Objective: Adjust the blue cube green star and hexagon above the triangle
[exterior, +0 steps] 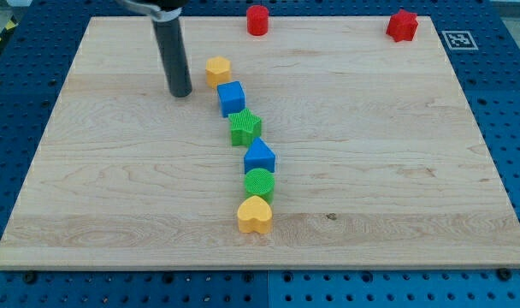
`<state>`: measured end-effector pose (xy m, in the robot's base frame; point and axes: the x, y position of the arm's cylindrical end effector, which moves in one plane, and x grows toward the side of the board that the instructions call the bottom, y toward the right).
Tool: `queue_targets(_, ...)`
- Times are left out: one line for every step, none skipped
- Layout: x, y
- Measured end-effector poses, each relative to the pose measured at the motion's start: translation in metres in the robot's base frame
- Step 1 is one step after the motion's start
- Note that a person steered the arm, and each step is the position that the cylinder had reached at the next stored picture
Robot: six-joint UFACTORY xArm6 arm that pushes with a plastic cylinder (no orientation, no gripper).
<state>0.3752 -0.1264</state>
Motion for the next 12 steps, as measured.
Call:
queue_targets(0.001, 0.016)
queue_targets(0.007, 0.043)
queue_targets(0.021, 0.050)
queue_targets(0.023, 0.064)
queue_targets(0.023, 0.073)
queue_targets(0.024, 0.066)
queue_targets(0.045, 0.049)
queue_targets(0.063, 0.046)
queue_targets(0.082, 0.046)
queue_targets(0.088, 0.046)
queue_targets(0.081, 0.046)
queue_targets(0.068, 0.046)
